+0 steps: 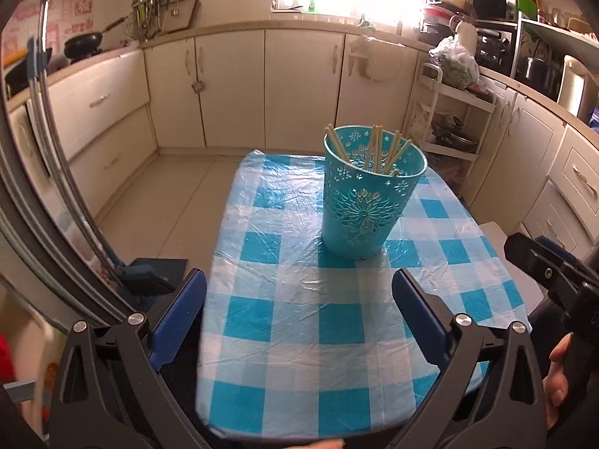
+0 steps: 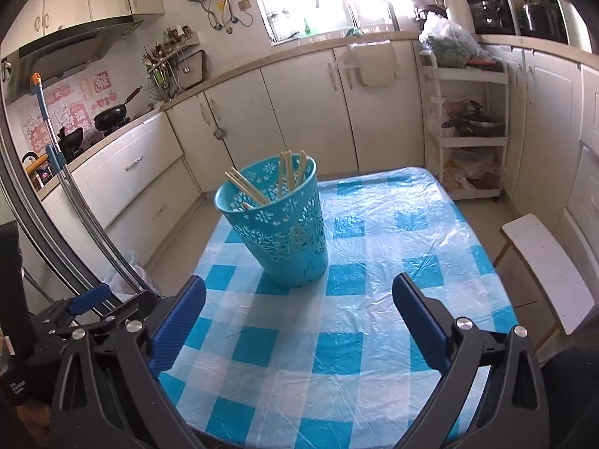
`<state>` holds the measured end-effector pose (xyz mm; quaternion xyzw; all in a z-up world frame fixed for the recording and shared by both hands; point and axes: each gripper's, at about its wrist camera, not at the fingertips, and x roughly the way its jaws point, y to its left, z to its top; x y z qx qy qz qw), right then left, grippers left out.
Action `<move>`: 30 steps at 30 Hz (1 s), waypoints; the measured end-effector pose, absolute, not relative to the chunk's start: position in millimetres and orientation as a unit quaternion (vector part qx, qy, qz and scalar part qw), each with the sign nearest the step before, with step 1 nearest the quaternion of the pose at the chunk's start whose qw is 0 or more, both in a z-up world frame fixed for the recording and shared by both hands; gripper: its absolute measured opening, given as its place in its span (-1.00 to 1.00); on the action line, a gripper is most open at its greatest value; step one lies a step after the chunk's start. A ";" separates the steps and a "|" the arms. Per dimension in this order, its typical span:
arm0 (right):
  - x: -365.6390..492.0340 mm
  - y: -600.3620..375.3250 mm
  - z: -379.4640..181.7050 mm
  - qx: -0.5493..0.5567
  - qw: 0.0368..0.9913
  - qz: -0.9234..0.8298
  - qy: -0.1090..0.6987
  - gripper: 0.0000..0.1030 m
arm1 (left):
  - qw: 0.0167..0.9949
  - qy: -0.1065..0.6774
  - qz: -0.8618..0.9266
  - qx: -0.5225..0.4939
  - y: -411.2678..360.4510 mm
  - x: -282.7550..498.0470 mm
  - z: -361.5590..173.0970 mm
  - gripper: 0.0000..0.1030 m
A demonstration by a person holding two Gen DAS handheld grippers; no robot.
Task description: Organize utensils
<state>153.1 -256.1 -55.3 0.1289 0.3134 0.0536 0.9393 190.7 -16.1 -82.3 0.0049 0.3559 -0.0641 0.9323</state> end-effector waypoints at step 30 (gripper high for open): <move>-7.0 -216.9 8.9 0.131 0.954 0.063 0.262 0.86 | 0.948 0.319 -0.007 0.001 15.3 21.3 8.0 0.85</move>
